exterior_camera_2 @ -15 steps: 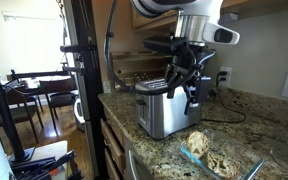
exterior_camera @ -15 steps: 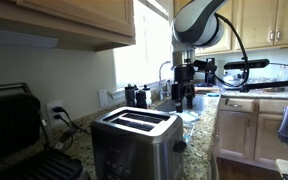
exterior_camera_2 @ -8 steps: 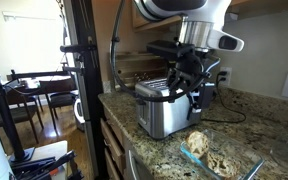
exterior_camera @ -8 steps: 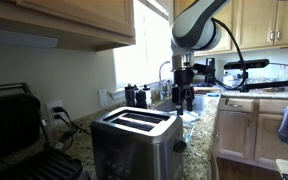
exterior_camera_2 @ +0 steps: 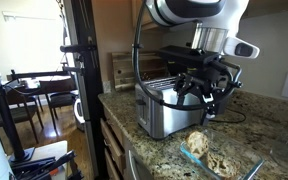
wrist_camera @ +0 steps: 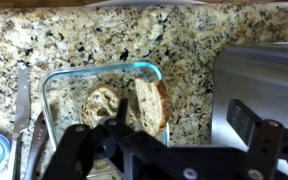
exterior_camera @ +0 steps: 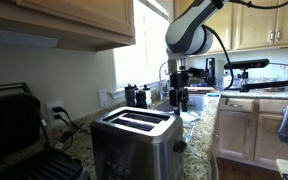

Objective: Put a slice of bread in the right compartment of the toaster

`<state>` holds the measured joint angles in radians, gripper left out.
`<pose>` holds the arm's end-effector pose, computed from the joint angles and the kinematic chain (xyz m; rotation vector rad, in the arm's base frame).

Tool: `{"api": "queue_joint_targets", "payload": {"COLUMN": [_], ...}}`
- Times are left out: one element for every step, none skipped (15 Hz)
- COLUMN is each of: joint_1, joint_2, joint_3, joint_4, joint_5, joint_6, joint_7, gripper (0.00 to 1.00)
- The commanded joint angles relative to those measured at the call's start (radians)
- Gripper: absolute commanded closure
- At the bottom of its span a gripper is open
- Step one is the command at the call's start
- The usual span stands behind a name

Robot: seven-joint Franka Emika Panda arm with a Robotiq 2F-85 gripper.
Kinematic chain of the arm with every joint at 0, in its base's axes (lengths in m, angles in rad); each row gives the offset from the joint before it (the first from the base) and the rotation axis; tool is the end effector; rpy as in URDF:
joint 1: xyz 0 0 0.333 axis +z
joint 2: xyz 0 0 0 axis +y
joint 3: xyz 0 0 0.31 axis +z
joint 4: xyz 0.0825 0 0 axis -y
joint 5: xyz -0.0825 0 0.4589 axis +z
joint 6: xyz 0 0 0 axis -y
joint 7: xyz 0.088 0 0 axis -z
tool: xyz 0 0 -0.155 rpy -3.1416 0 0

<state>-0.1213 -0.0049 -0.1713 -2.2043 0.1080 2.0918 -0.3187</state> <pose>0.5504 -0.1555 0.2771 -3.0195 0.0494 0.1135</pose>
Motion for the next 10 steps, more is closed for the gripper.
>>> {"api": "queue_joint_targets", "payload": {"joint_1": [-0.024, -0.028, -0.032, -0.034, -0.037, -0.038, -0.039, -0.040, -0.041, -0.041], "joint_2": [0.055, 0.066, 0.077, 0.082, 0.088, 0.091, 0.094, 0.094, 0.095, 0.093], "joint_3": [-0.001, 0.001, 0.002, 0.004, 0.006, 0.007, 0.008, 0.009, 0.010, 0.011], "joint_4": [0.059, 0.069, 0.078, 0.085, 0.090, 0.094, 0.098, 0.101, 0.106, 0.108], "joint_5": [0.005, 0.004, 0.003, 0.008, 0.007, 0.010, 0.008, 0.009, 0.013, 0.017], "joint_6": [-0.027, -0.032, -0.036, -0.051, -0.058, -0.074, -0.084, -0.101, -0.120, -0.142], "joint_7": [-0.065, -0.073, -0.079, -0.087, -0.095, -0.104, -0.108, -0.113, -0.125, -0.136], "gripper": [0.00, 0.00, 0.00, 0.00, 0.00, 0.00, 0.00, 0.00, 0.00, 0.00]}}
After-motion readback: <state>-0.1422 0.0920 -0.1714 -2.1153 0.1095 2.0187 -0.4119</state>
